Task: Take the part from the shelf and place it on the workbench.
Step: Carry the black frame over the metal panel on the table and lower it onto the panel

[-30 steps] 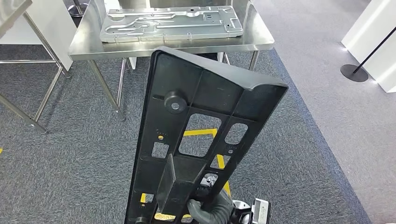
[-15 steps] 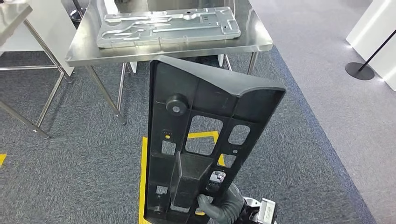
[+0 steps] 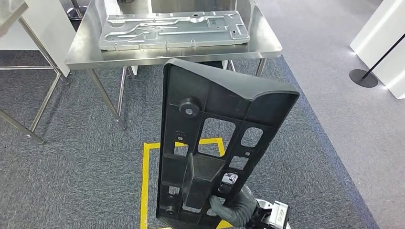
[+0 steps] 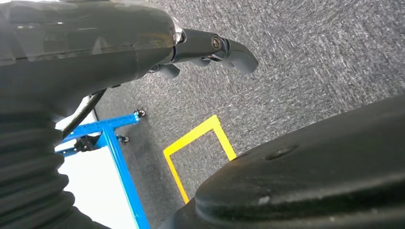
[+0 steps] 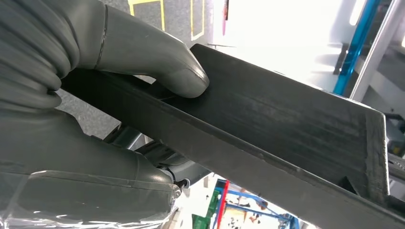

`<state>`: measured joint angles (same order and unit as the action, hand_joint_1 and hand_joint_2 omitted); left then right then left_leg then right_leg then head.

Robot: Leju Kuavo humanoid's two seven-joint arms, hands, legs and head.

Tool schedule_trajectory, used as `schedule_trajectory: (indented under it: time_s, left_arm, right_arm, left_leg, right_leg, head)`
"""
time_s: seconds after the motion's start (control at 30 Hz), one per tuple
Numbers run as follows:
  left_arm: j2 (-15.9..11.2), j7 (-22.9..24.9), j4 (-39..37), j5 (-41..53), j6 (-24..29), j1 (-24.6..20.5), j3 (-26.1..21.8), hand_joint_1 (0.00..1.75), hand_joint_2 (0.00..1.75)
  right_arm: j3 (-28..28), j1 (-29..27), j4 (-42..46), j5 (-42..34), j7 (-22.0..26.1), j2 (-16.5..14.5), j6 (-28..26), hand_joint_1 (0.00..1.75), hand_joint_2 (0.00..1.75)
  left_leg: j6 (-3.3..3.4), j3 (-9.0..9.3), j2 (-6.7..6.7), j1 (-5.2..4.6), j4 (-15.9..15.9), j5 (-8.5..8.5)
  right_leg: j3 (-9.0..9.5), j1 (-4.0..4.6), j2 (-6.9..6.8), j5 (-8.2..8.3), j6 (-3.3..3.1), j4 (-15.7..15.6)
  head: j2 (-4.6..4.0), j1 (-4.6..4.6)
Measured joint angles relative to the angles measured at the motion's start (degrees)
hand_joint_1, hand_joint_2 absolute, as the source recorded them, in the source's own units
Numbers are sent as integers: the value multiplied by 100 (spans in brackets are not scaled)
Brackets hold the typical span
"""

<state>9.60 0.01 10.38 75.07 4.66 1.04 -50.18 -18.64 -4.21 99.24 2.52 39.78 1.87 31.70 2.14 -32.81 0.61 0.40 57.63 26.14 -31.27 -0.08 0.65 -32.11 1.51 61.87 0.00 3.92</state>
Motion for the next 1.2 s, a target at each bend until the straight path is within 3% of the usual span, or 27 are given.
schedule_trajectory:
  time_s: [0.07,0.1,0.13,0.17,0.23,0.3,0.37,0.47,0.53,0.6,0.63,0.67,0.73,0.77,0.83,0.93,1.0,1.1,1.13,1.17,1.2]
  left_arm:
    - [0,7,0,-5,-1,3,0,0,175]
    - [0,8,0,-13,-2,5,-1,0,175]
    - [0,8,0,-22,-2,7,-1,0,175]
    - [0,8,0,-33,-3,9,-2,0,175]
    - [2,8,0,-45,-3,17,-2,0,175]
    - [4,7,0,-54,-2,25,-3,0,175]
    - [4,5,0,-63,-1,27,-5,0,175]
    - [-4,5,1,-70,1,31,-8,0,175]
    - [-9,2,2,-88,3,23,-14,0,175]
    - [-9,-4,2,-114,5,-1,-20,0,175]
    - [-9,-6,2,-122,6,-11,-23,0,175]
    - [-9,-7,2,-125,6,-18,-25,0,175]
    - [-9,-3,1,-125,6,-14,-26,0,175]
    - [-9,1,1,-124,6,-8,-27,0,175]
    - [-7,6,0,-122,8,1,-28,0,175]
    - [5,7,0,-119,14,2,-28,0,175]
    - [13,8,0,-117,18,7,-28,0,175]
    - [15,8,0,-115,22,16,-28,0,175]
    - [15,8,0,-116,22,19,-28,0,175]
    - [15,8,0,-117,23,22,-28,0,175]
    - [16,8,0,-119,25,25,-28,0,175]
  right_arm:
    - [4,9,-14,-5,2,38,7,175,175]
    - [4,9,-27,-11,2,59,11,175,175]
    - [4,9,-41,-18,2,78,14,175,175]
    - [4,10,-52,-26,1,94,16,175,175]
    - [4,16,-62,-33,1,115,18,175,175]
    - [4,27,-67,-36,2,127,20,175,175]
    - [4,33,-74,-38,2,135,21,175,175]
    - [2,40,-79,-39,2,144,23,175,175]
    - [-9,63,-89,-40,1,144,27,175,175]
    - [-19,81,-115,-40,0,144,30,175,175]
    - [-20,84,-132,-40,0,144,30,175,175]
    - [-20,87,-145,-40,-1,144,30,175,175]
    - [-20,101,-165,-40,-1,144,30,175,175]
    - [-20,111,-172,-41,0,143,29,175,175]
    - [-19,128,-184,-42,0,143,23,175,175]
    - [-19,136,-191,-43,0,144,11,175,175]
    - [-19,148,-191,-42,0,143,1,175,175]
    - [-20,132,-192,-40,0,144,-3,175,175]
    - [-20,114,-192,-40,0,145,-3,175,175]
    - [-20,100,-193,-40,-1,145,-3,175,175]
    - [-20,92,-193,-40,-2,145,-2,175,175]
  left_leg:
    - [36,38,-9,-7,-3,44]
    - [43,59,-6,-9,-2,68]
    - [42,91,0,-11,-2,95]
    - [37,135,9,-11,-2,127]
    - [9,239,25,-11,-4,202]
    - [-47,307,37,-24,1,279]
    - [-109,329,43,-31,-11,324]
    - [-192,335,38,-42,84,421]
    - [-240,40,34,-27,676,677]
    - [-268,-451,32,-15,1460,904]
    - [-271,-614,32,-15,1644,869]
    - [-266,-668,32,-15,1602,710]
    - [-228,-477,30,-17,921,169]
    - [-202,-330,30,-32,553,-16]
    - [-136,-153,35,-57,153,-113]
    - [-38,-78,59,-56,61,-43]
    - [24,8,57,-35,17,-9]
    - [71,87,48,-35,5,69]
    - [73,117,52,-36,5,101]
    - [69,161,58,-37,6,136]
    - [60,218,63,-37,6,175]
  right_leg:
    - [-482,-21,-9,-312,35,825]
    - [-701,-30,-12,-375,46,1144]
    - [-828,-34,-15,-317,49,1262]
    - [-831,-35,-19,-134,43,1134]
    - [-559,-27,-23,391,2,360]
    - [-306,9,-21,644,-50,-267]
    - [-261,43,-12,615,-97,-388]
    - [-171,-8,-8,586,-178,-465]
    - [-63,-34,-22,544,-222,-511]
    - [16,-27,-32,472,-241,-508]
    - [66,-23,-30,431,-243,-508]
    - [127,-19,-25,385,-243,-507]
    - [276,-14,-11,279,-228,-508]
    - [337,-6,-3,227,-207,-509]
    - [398,-1,12,156,-147,-528]
    - [425,-1,13,153,-42,-474]
    - [285,-11,2,23,17,-144]
    - [-412,-33,-13,-401,91,934]
    - [-611,-36,-16,-422,103,1156]
    - [-711,-36,-19,-320,98,1170]
    - [-691,-34,-22,-95,78,952]
  head:
    - [0,-1]
    - [0,-1]
    - [0,-1]
    - [0,-1]
    - [0,-1]
    - [0,-1]
    - [0,0]
    - [0,2]
    - [0,3]
    - [0,3]
    - [0,3]
    - [0,3]
    - [0,3]
    - [0,3]
    - [0,3]
    - [0,2]
    - [0,1]
    - [0,1]
    - [0,1]
    - [0,1]
    - [0,1]
